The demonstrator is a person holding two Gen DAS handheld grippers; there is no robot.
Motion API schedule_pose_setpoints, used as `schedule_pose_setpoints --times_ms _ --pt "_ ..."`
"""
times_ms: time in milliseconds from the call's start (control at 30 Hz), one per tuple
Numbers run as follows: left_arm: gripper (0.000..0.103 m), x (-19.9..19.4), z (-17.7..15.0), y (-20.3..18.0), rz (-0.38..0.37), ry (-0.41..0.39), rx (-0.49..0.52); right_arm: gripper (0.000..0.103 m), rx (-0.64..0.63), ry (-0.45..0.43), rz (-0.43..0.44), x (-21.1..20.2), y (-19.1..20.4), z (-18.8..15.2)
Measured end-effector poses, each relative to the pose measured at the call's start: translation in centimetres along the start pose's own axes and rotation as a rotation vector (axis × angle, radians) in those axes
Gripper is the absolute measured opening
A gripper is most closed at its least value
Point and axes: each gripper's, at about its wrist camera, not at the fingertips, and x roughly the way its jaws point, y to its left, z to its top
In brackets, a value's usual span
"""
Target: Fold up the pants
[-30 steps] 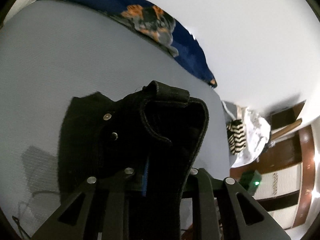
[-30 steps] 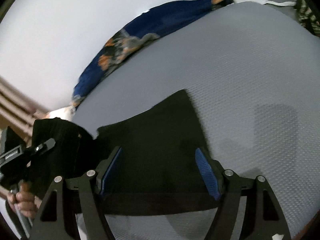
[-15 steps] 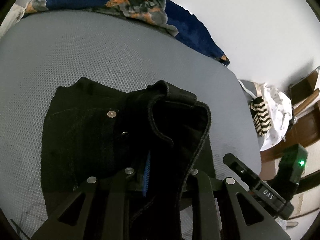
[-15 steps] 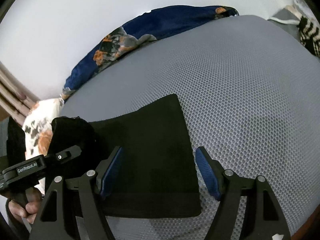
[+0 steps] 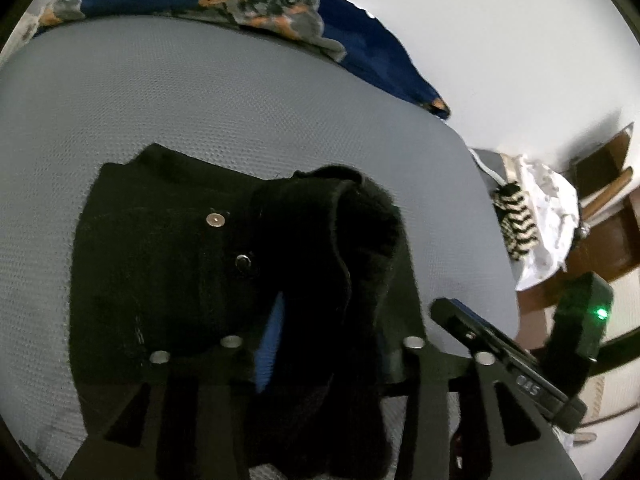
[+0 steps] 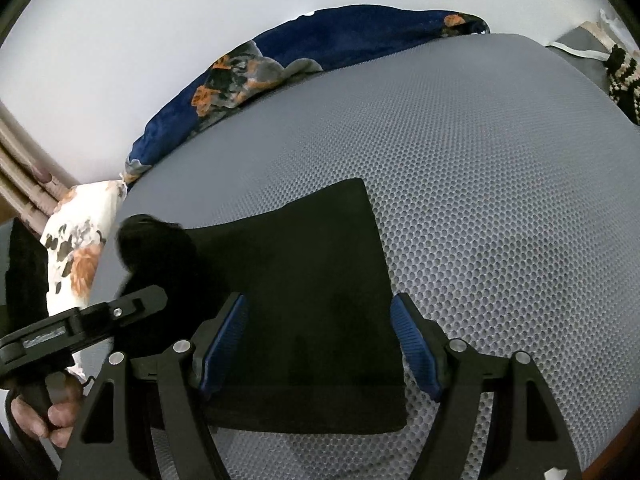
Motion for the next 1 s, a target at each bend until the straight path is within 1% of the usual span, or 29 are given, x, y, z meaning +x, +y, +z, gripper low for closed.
schedule_pose_setpoints --times_ms 67,167,333,433,500,567,633,733,833,1000 --pt "0.050 -0.3 -0.2 -0.6 -0.005 -0.005 0.030 0.072 -0.004 0.001 -0.004 0.0 0.1 0.0" --pt "0.052 -1.5 -0.5 -0.9 0.002 -0.040 0.067 0.072 -0.004 0.009 -0.005 0.3 0.1 -0.1" --pt "0.055 -3.6 -0.6 0.6 0.031 -0.090 0.042 0.072 -0.007 0.015 -0.003 0.6 0.1 -0.2" --pt "0.057 -5.1 -0.9 2.4 0.096 -0.121 0.037 0.072 -0.020 0.012 0.015 0.5 0.2 -0.4" --pt "0.058 -5.8 -1.1 3.2 0.151 -0.140 0.056 0.072 -0.042 0.003 0.062 0.3 0.6 -0.5" --pt "0.060 -7.0 -1.5 4.4 0.224 -0.175 0.072 0.072 -0.051 0.002 0.114 0.1 1.1 -0.6" --pt "0.060 -7.7 -1.9 5.6 0.272 -0.197 0.072 0.074 -0.050 0.038 0.158 0.6 1.5 -0.7" --pt "0.060 -8.2 -2.4 7.0 0.329 -0.201 0.067 0.074 -0.016 0.101 0.208 1.7 1.6 -1.1" --pt "0.060 -8.2 -3.0 8.4 0.338 -0.183 0.042 0.074 0.012 0.144 0.233 2.7 1.3 -1.3" --pt "0.060 -8.0 -3.7 9.4 0.324 -0.157 0.010 0.074 0.092 0.224 0.297 4.7 0.1 -1.3"
